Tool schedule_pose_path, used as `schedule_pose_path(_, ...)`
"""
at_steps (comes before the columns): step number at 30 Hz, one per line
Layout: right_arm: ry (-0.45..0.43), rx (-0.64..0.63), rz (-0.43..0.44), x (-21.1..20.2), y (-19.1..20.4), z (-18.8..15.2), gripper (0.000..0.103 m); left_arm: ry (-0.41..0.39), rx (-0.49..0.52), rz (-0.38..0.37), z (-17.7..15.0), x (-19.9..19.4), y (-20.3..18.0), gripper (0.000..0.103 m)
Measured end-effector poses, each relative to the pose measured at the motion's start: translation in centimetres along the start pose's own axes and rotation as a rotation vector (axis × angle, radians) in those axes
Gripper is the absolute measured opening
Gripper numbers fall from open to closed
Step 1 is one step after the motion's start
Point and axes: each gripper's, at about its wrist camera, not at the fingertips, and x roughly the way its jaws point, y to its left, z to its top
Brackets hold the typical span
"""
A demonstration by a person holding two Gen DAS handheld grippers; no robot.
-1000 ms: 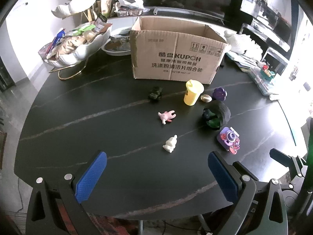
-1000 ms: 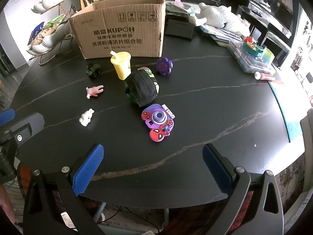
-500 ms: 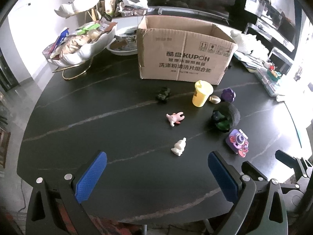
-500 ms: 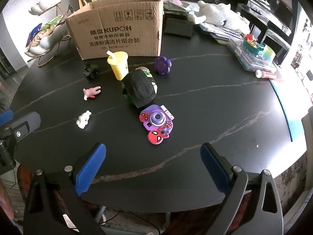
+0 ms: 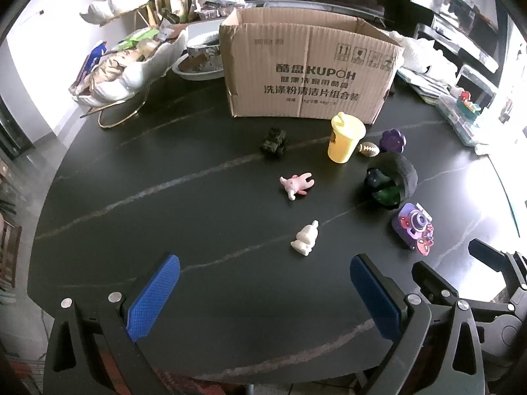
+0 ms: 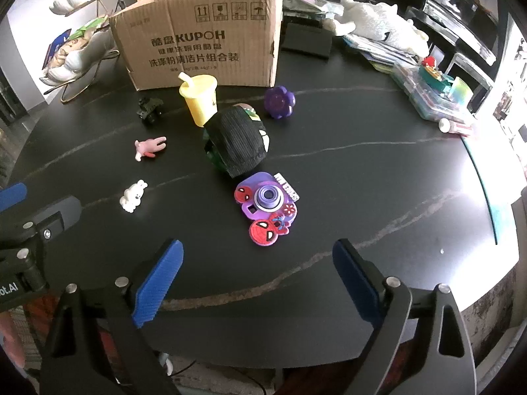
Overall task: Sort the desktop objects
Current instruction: 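Move the left tool to the white bunny while the right tool approaches the purple Spider-Man toy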
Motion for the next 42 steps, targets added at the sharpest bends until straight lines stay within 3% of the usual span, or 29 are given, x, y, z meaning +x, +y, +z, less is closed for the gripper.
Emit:
schedule_pose_path(21, 0.03, 0.023, 0.006, 1.8, -0.8, 0.6, 0.083, 0.036, 0.02, 0.007, 0.1, 2.3, -0.4, 0.102)
schedule_pose_path(30, 0.034, -0.005, -0.003, 2.3, -0.7, 0.8, 0.082, 0.035, -0.049, -0.005, 0.0, 3.2, 0.1, 0.102)
schedule_pose_path(34, 0.037, -0.024, 0.0, 2.5, -0.7, 0.9, 0.081, 0.03, -0.036, -0.019, -0.1, 3.6, -0.4, 0.101)
schedule_pose_path(42, 0.042, -0.035, 0.002, 2.8, -0.8, 1.0, 0.081, 0.029, 0.025, 0.025, 0.0, 3.8, -1.7, 0.101)
